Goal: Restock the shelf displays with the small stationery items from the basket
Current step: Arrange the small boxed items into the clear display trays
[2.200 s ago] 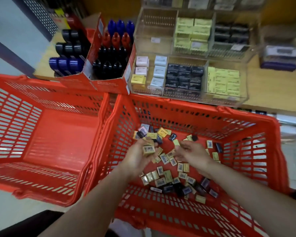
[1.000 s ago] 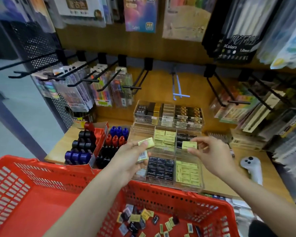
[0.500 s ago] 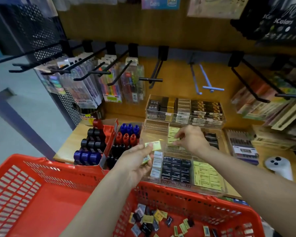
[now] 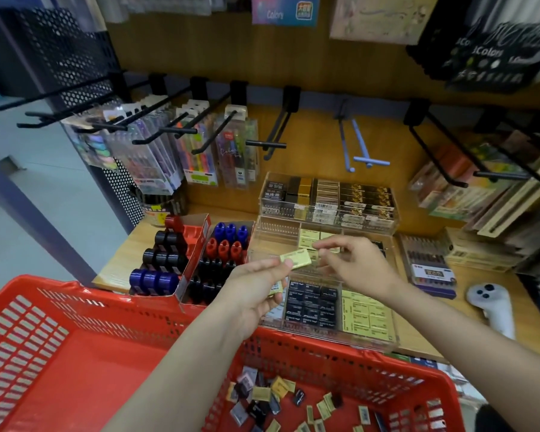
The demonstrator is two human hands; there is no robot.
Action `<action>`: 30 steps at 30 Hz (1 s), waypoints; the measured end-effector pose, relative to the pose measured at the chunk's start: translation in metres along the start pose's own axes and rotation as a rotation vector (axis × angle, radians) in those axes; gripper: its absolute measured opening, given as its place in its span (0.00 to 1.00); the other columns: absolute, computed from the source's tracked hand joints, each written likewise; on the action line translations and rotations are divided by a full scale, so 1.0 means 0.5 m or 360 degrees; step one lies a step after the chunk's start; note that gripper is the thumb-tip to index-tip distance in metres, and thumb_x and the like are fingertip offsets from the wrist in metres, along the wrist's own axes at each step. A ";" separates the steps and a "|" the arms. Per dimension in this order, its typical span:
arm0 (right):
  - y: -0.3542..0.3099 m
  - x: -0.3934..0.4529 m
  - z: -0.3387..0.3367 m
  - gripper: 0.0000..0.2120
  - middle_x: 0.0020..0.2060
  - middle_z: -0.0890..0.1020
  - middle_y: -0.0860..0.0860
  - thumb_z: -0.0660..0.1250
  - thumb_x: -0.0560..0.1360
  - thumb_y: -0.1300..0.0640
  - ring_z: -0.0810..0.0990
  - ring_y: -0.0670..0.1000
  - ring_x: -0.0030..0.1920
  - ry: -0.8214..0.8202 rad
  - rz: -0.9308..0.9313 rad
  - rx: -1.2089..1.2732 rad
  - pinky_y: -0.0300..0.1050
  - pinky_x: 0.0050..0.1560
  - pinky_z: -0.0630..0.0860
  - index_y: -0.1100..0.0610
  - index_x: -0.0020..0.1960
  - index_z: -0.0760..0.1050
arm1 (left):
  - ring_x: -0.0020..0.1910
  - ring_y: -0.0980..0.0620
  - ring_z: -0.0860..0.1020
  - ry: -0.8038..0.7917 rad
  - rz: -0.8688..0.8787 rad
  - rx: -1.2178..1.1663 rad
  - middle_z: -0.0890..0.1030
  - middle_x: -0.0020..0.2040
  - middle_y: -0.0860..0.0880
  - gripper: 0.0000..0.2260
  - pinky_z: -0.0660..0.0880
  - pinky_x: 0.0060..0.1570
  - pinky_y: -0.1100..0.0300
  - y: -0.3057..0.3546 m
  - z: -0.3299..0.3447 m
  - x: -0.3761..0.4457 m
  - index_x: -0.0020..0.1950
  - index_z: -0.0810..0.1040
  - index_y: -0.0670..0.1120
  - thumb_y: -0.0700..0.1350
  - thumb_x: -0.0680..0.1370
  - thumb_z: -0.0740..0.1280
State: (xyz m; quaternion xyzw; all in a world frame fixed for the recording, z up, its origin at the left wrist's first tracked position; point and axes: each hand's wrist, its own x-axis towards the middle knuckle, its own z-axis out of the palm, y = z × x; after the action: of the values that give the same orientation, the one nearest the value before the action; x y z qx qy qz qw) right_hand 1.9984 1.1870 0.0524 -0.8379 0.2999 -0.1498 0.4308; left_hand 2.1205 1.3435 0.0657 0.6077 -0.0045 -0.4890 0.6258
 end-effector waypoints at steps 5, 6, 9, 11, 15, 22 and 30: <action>-0.045 -0.051 -0.009 0.23 0.54 0.81 0.41 0.78 0.66 0.50 0.82 0.42 0.48 -0.0126 -0.0298 0.0110 0.34 0.49 0.79 0.46 0.60 0.80 | 0.41 0.54 0.79 -0.0033 0.0014 0.0081 0.84 0.49 0.46 0.14 0.75 0.31 0.64 -0.002 0.018 -0.015 0.58 0.82 0.43 0.41 0.73 0.76; -0.048 -0.053 -0.008 0.20 0.52 0.81 0.41 0.78 0.67 0.52 0.81 0.41 0.47 -0.0055 -0.0372 -0.0026 0.32 0.49 0.78 0.48 0.58 0.82 | 0.42 0.53 0.79 -0.0049 0.0013 0.0091 0.84 0.49 0.45 0.13 0.75 0.32 0.64 -0.003 0.022 -0.018 0.57 0.82 0.43 0.41 0.73 0.76; -0.039 -0.038 -0.019 0.16 0.50 0.78 0.40 0.76 0.70 0.53 0.79 0.38 0.44 0.0133 -0.0425 -0.0376 0.27 0.48 0.76 0.49 0.57 0.82 | 0.44 0.51 0.78 -0.0053 -0.0020 -0.0011 0.82 0.51 0.42 0.08 0.77 0.36 0.62 -0.002 0.033 -0.016 0.54 0.81 0.42 0.35 0.76 0.72; -0.022 -0.016 -0.038 0.17 0.53 0.76 0.44 0.75 0.71 0.52 0.78 0.39 0.46 0.0218 -0.0278 -0.0616 0.28 0.50 0.76 0.50 0.59 0.80 | 0.48 0.48 0.77 -0.0019 -0.0052 -0.0147 0.79 0.54 0.40 0.12 0.79 0.42 0.58 0.000 0.033 -0.011 0.58 0.78 0.40 0.30 0.78 0.65; 0.007 0.033 -0.045 0.18 0.58 0.79 0.50 0.74 0.72 0.48 0.79 0.50 0.55 0.0106 0.0101 -0.1033 0.46 0.56 0.79 0.51 0.60 0.80 | 0.61 0.43 0.76 -0.0057 -0.0085 -0.0166 0.73 0.64 0.36 0.20 0.80 0.52 0.54 0.004 0.028 -0.005 0.68 0.71 0.39 0.25 0.78 0.58; 0.005 0.103 -0.010 0.16 0.47 0.81 0.47 0.78 0.68 0.46 0.79 0.48 0.46 -0.0009 0.0453 -0.1204 0.40 0.42 0.78 0.49 0.53 0.81 | 0.58 0.41 0.79 -0.0086 -0.0071 -0.0146 0.75 0.61 0.37 0.17 0.80 0.54 0.51 0.002 0.023 0.004 0.63 0.74 0.40 0.25 0.78 0.61; 0.015 0.108 -0.004 0.16 0.47 0.81 0.47 0.78 0.66 0.43 0.80 0.48 0.48 0.0003 0.0394 -0.1310 0.45 0.47 0.82 0.49 0.49 0.81 | 0.58 0.43 0.79 -0.0113 -0.0058 -0.0170 0.78 0.58 0.38 0.14 0.80 0.54 0.52 0.003 0.022 0.007 0.54 0.77 0.41 0.25 0.78 0.60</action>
State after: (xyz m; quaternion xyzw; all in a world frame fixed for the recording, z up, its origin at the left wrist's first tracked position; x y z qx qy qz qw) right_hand 2.0365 1.1483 0.0472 -0.8974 0.4334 0.0345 0.0751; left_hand 2.1164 1.3327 0.0678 0.5557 0.0106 -0.5211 0.6477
